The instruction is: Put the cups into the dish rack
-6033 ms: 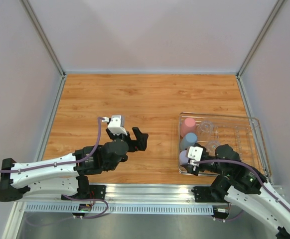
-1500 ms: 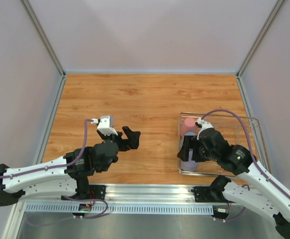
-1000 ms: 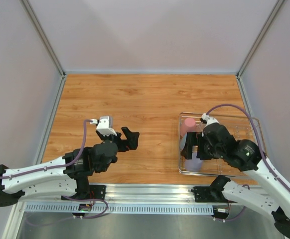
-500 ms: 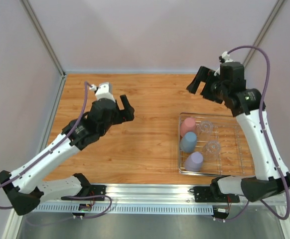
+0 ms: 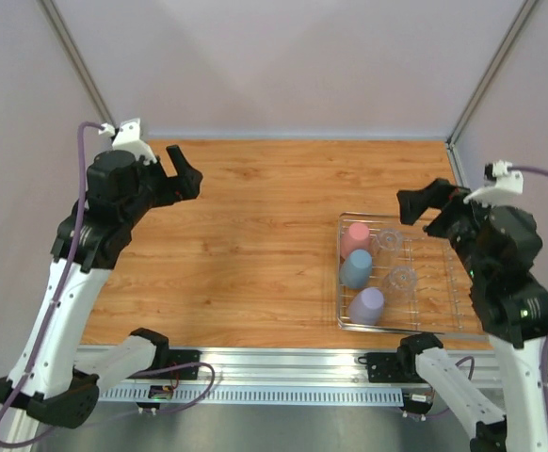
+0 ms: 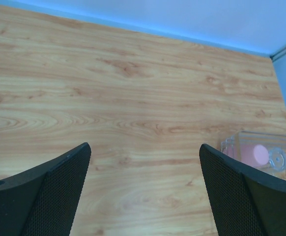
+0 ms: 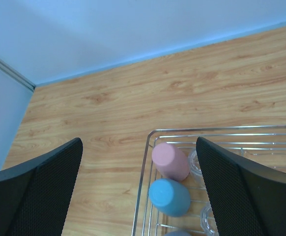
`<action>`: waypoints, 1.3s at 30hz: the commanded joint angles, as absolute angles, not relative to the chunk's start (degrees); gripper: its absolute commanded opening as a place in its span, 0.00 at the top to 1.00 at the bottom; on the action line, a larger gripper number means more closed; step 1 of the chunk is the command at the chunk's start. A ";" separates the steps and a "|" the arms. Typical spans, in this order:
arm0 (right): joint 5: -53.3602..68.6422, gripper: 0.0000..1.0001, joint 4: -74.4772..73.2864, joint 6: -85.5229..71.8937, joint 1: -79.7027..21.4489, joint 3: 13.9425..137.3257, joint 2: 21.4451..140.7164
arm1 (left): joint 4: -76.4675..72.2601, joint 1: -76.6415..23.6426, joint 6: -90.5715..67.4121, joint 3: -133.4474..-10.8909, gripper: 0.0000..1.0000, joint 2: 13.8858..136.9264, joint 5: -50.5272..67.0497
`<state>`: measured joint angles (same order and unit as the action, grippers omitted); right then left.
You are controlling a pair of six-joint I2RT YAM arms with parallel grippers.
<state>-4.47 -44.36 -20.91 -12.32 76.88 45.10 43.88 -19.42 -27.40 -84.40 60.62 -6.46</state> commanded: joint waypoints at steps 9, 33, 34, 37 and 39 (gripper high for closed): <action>-6.59 0.00 -39.11 -21.62 -12.31 55.11 23.65 | 46.05 -19.34 -22.42 -63.37 0.00 36.75 -5.89; -3.16 0.00 -37.97 -21.62 -12.30 55.64 25.66 | 46.14 -19.34 -21.01 -61.35 0.00 36.91 -5.36; -3.34 0.00 -37.97 -21.62 -12.30 55.72 25.75 | 45.97 -19.34 -20.92 -61.26 0.00 37.00 -5.36; -3.60 0.00 -37.97 -21.62 -12.31 55.90 26.45 | 45.27 -19.34 -20.83 -60.91 0.00 37.09 -5.36; -2.73 0.00 -38.41 -20.83 -12.39 56.25 26.89 | 45.09 -19.34 -20.83 -60.56 0.00 37.18 -5.62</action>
